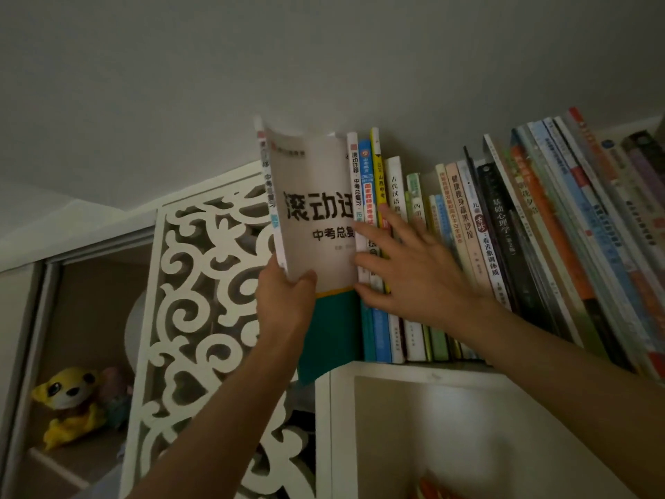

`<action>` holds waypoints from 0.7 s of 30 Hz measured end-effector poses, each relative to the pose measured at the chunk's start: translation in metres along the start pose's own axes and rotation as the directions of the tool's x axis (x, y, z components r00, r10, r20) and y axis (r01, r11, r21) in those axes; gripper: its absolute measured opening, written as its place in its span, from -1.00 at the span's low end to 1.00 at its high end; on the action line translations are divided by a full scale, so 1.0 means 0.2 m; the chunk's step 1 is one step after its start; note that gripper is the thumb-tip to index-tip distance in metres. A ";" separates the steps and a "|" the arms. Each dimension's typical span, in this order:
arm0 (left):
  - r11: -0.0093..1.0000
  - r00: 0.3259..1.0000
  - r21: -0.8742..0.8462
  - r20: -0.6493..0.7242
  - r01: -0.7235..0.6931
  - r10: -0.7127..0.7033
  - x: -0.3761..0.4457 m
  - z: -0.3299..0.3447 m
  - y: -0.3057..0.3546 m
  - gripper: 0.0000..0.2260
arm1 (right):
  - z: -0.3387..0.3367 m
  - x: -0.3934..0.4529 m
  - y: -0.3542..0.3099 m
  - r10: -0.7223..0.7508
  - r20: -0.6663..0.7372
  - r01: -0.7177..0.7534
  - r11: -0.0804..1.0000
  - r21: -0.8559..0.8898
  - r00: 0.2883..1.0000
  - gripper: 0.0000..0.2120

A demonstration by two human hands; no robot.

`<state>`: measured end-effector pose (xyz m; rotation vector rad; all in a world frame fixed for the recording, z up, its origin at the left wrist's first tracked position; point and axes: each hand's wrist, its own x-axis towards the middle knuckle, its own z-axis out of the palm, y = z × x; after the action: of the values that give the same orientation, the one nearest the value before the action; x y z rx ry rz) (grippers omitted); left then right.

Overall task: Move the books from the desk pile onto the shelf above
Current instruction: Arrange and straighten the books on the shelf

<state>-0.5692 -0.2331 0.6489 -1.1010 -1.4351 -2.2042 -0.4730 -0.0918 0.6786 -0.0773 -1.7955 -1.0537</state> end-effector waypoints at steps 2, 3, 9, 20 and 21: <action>0.999 0.999 -0.011 0.003 0.046 -0.046 0.03 -0.01 -0.02 -0.62 | 0.02 0.00 -0.01 0.024 -0.018 -0.023 0.998 0.059 1.000 -0.59; 0.998 0.998 -0.040 0.031 0.053 -0.052 0.03 -0.01 -0.02 -0.62 | 0.03 0.00 -0.02 0.036 -0.022 -0.034 0.996 0.077 0.999 -0.59; 0.967 0.978 0.155 0.075 -0.203 0.194 -0.06 0.06 0.01 -0.64 | 0.06 -0.02 -0.11 0.208 -0.043 -0.203 0.974 0.096 0.977 -0.64; 0.989 0.992 0.098 0.065 -0.113 0.107 -0.02 0.04 -0.01 -0.57 | 0.04 0.03 -0.20 0.510 0.094 -0.519 0.837 0.173 0.855 -0.30; 0.991 0.993 0.079 0.064 -0.104 0.099 -0.03 0.04 -0.01 -0.57 | 0.03 0.04 -0.20 0.500 0.111 -0.512 0.840 0.179 0.859 -0.31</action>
<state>-0.5639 -0.2267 0.6454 -1.1940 -1.4467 -2.0399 -0.5011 -0.1153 0.6586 -0.4408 -1.7869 -0.4879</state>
